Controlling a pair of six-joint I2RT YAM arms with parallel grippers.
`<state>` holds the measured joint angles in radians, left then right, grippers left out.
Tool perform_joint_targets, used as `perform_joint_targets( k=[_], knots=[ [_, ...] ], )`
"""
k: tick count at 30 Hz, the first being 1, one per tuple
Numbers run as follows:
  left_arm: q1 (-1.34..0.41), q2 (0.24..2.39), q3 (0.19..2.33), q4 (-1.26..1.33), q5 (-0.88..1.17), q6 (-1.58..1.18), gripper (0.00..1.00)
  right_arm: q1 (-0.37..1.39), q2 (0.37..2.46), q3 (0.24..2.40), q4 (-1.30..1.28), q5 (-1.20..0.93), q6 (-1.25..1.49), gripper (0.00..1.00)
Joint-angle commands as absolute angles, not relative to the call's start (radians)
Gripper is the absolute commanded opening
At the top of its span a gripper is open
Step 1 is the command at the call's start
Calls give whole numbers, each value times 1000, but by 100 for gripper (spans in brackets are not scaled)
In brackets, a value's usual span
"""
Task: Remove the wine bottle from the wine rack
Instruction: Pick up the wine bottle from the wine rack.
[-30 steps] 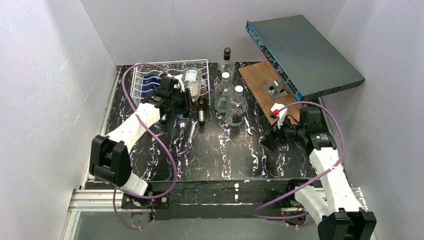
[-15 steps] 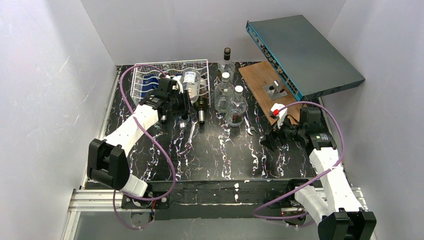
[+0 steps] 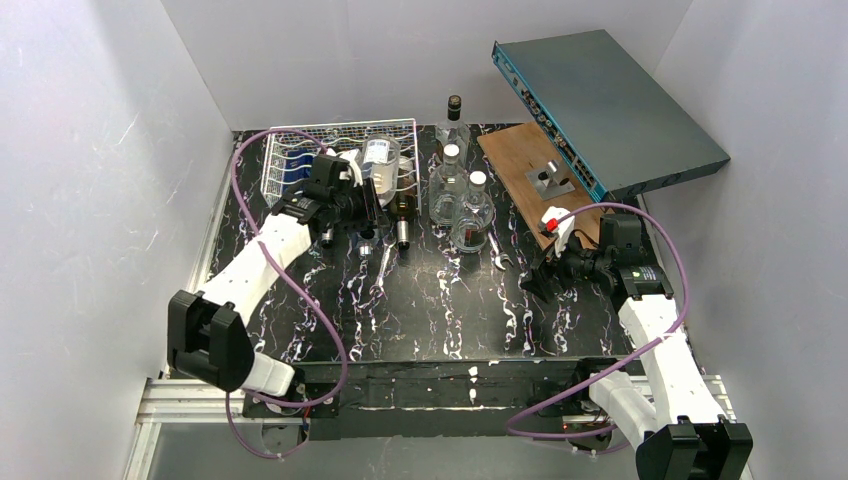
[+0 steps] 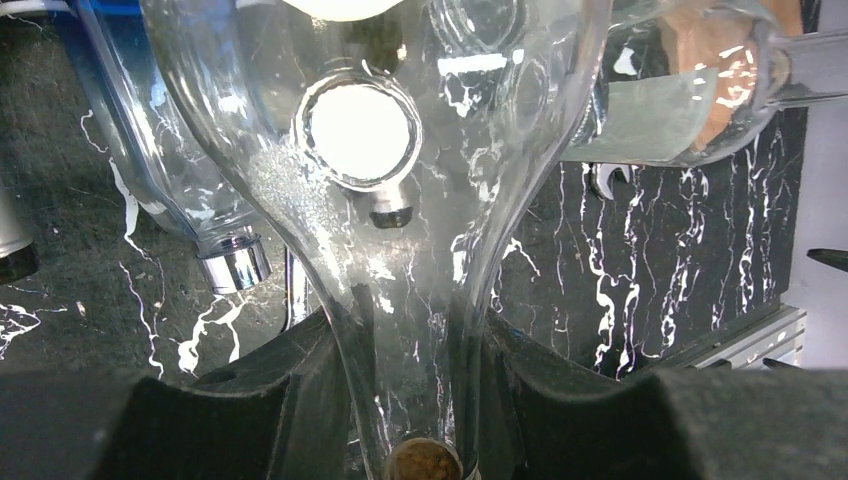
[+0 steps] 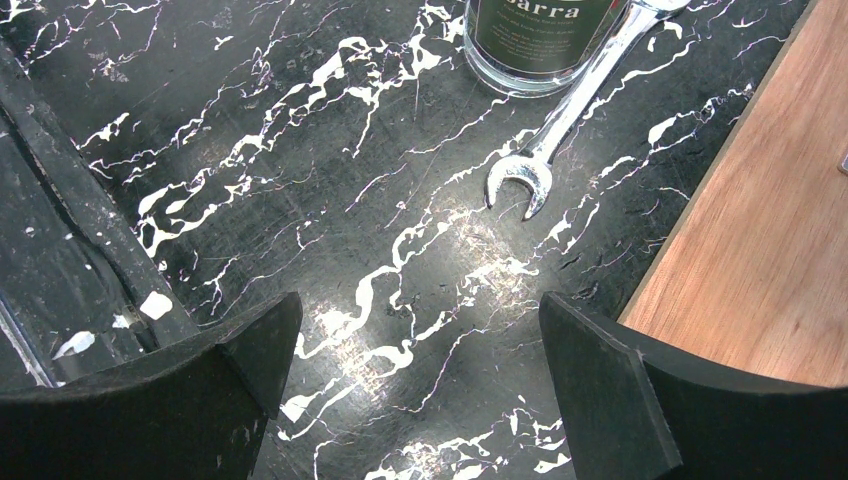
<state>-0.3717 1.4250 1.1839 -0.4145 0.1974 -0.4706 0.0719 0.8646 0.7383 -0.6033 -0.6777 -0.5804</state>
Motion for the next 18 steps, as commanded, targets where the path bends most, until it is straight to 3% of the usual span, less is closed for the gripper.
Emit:
perform_joint_targets(
  k=[1, 18],
  knots=[
    [-365, 1284, 1208, -216, 222, -447, 0, 66, 859, 740, -600, -701, -591, 98],
    [-367, 1137, 1146, -258, 319, -538, 0, 66, 853, 739, -600, -701, -591, 98]
  ],
)
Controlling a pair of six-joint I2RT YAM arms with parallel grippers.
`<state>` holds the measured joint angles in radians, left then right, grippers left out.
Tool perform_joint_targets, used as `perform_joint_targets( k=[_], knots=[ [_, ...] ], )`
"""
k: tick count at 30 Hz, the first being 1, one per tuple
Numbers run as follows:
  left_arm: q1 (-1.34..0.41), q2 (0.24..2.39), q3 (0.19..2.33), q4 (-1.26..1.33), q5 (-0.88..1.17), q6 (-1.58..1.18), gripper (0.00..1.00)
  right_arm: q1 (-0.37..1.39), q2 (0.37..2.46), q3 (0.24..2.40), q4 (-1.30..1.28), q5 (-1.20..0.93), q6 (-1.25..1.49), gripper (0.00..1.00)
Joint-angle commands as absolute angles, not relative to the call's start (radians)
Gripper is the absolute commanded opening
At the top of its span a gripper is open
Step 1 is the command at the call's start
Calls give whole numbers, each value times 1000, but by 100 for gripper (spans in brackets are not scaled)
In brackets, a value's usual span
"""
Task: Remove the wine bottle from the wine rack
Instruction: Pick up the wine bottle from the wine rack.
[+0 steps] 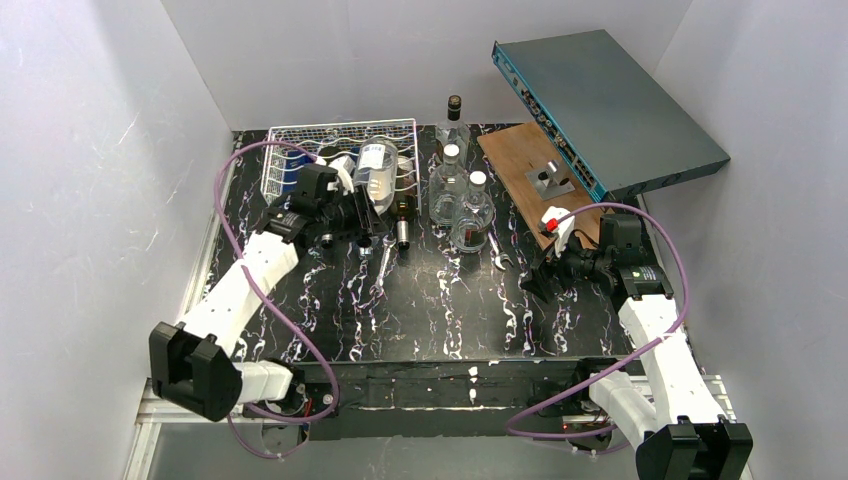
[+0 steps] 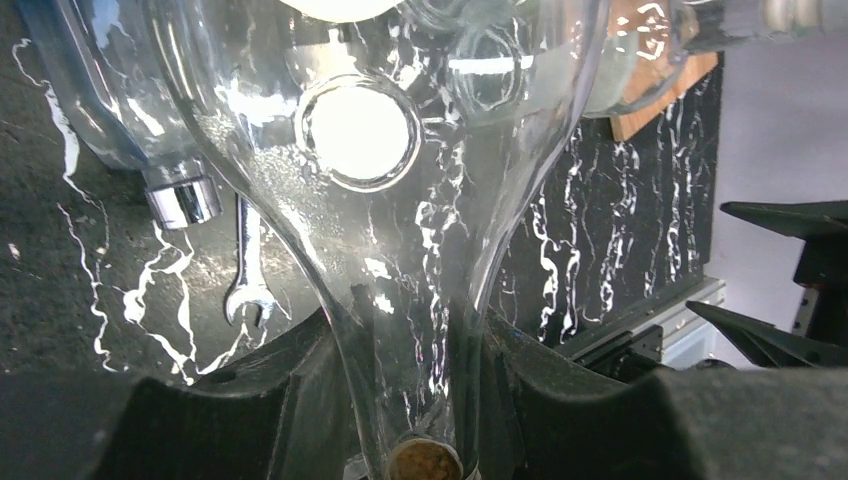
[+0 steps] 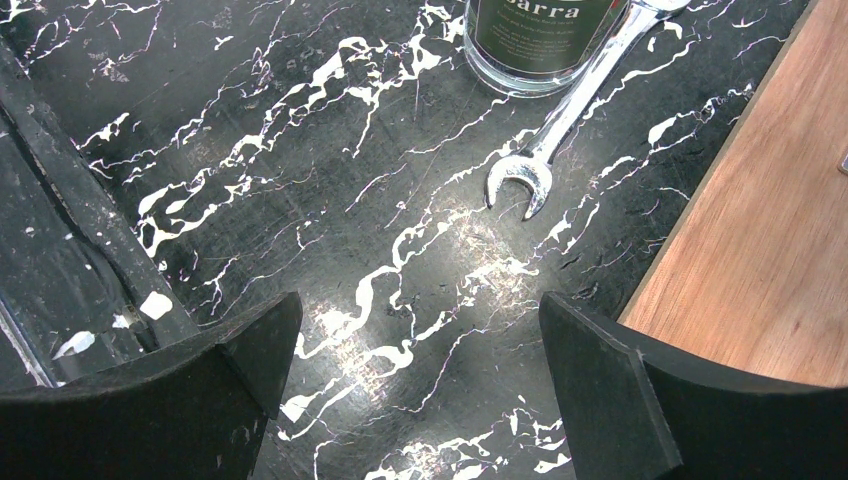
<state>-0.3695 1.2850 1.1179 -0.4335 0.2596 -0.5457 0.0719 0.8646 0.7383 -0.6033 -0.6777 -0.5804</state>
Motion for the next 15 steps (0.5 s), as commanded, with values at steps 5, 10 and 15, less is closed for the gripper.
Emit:
perform_joint_targets(
  k=[5, 10, 15],
  knots=[
    [-369, 1076, 1116, -294, 358, -571, 0, 64, 850, 738, -599, -704, -591, 99],
    [-374, 1020, 1071, -310, 409, -618, 0, 63, 847, 736, -598, -705, -592, 98],
    [-390, 960, 1031, -355, 437, -635, 0, 58, 841, 736, -599, -707, -590, 98]
  ],
)
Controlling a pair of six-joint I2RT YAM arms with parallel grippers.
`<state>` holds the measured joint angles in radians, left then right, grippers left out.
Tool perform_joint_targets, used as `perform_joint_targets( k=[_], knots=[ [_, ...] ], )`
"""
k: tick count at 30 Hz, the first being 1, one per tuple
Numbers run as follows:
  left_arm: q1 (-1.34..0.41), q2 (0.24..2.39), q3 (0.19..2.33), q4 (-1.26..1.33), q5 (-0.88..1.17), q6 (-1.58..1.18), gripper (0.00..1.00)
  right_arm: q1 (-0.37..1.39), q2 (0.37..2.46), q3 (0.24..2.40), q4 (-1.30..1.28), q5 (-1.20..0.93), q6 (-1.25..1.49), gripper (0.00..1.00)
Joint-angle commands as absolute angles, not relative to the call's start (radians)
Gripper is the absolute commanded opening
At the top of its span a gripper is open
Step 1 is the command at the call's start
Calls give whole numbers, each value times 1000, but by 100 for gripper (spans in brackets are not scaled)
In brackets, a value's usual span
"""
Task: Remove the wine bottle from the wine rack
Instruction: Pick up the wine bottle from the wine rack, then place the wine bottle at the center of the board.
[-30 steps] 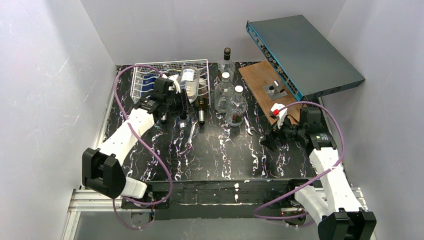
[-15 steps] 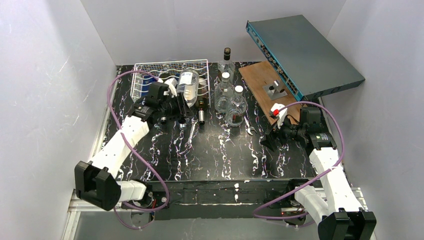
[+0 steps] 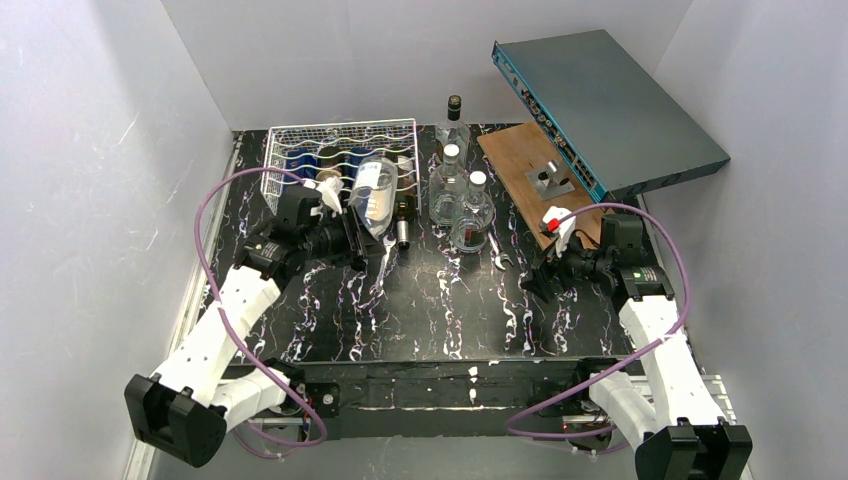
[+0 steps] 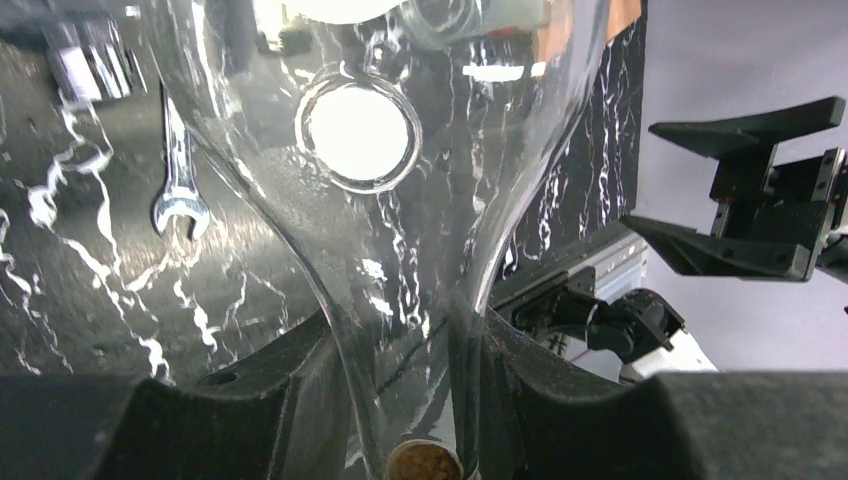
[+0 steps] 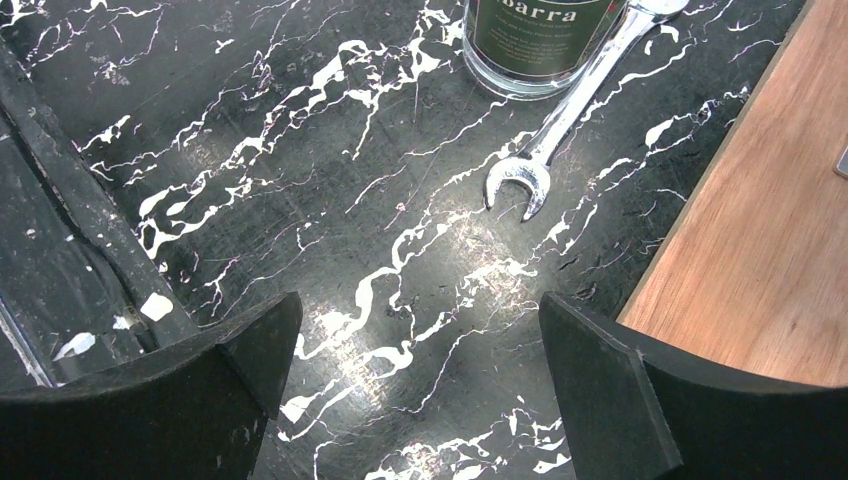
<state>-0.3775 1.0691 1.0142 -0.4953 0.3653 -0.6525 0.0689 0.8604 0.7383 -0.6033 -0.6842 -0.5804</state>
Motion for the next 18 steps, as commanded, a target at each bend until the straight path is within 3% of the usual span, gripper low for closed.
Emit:
perform_joint_targets(
  k=[1, 18],
  knots=[
    [-391, 947, 1024, -367, 443, -636, 0, 58, 838, 735, -598, -707, -590, 98],
    [-621, 904, 945, -480, 391, -680, 0, 56, 828, 732, -595, -713, -588, 98]
  ],
)
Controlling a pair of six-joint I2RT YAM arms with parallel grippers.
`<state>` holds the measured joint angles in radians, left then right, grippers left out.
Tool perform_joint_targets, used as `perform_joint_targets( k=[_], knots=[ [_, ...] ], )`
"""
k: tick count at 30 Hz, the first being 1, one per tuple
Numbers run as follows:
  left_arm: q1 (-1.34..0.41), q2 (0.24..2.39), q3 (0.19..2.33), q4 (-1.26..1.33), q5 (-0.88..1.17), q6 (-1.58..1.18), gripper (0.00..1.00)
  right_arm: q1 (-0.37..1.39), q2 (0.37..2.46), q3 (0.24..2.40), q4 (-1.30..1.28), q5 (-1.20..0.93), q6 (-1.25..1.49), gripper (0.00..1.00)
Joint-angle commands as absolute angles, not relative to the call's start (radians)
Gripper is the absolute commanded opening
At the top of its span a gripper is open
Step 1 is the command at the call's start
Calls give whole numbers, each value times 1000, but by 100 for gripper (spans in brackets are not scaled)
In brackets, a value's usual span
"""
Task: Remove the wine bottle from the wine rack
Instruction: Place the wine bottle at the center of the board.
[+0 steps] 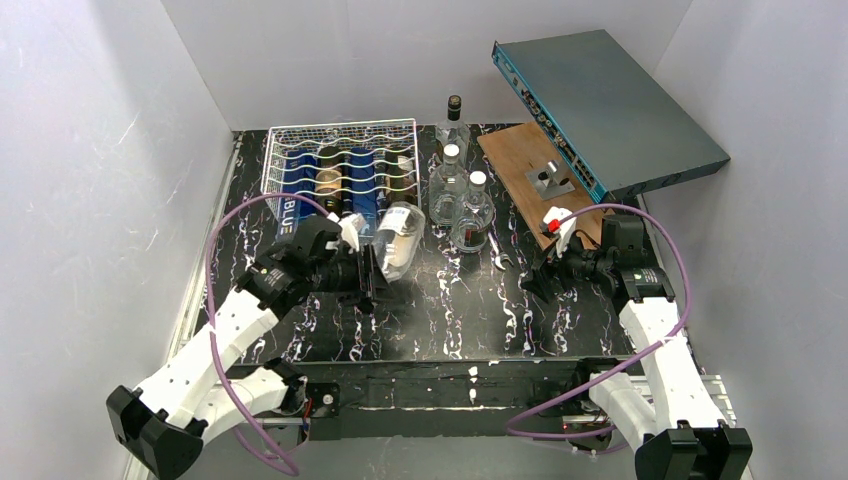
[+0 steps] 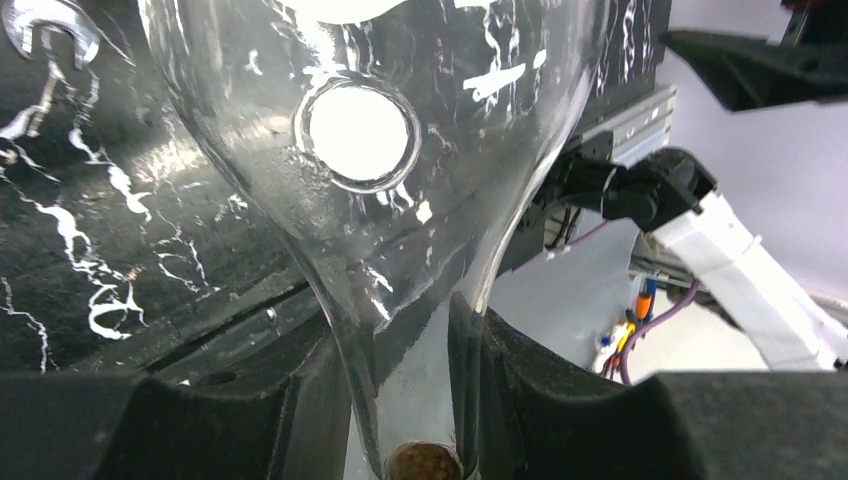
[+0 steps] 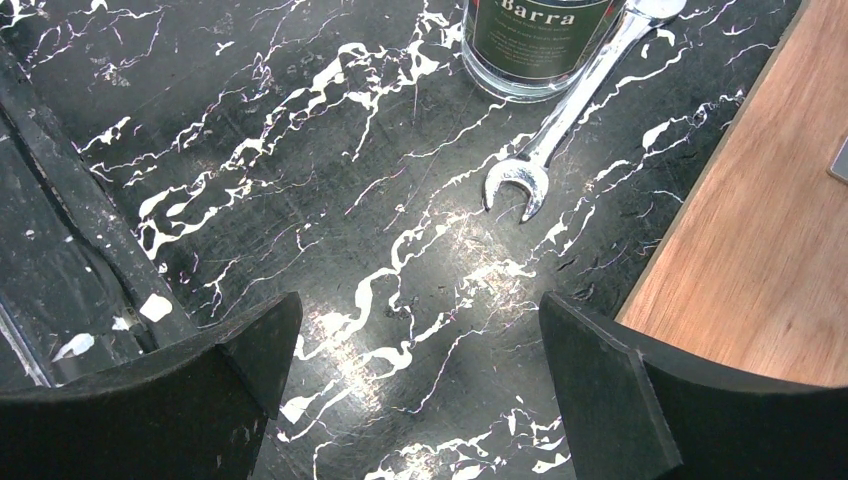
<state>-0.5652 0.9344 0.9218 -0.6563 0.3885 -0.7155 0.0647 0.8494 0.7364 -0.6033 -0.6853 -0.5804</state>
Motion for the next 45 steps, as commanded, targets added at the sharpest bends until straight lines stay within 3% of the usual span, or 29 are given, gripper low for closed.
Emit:
perform_joint_targets(
  k=[1, 14, 32, 45],
  knots=[
    [-633, 913, 944, -481, 391, -681, 0, 57, 828, 732, -595, -712, -589, 98],
    [-660, 998, 931, -502, 511, -786, 0, 57, 823, 730, -593, -717, -587, 99],
    [-661, 1092, 931, -466, 653, -1212, 0, 57, 817, 729, -594, -723, -587, 98],
    [-661, 1159, 968, -505, 765, -1366, 0, 57, 802, 729, -594, -732, -587, 98]
  ],
)
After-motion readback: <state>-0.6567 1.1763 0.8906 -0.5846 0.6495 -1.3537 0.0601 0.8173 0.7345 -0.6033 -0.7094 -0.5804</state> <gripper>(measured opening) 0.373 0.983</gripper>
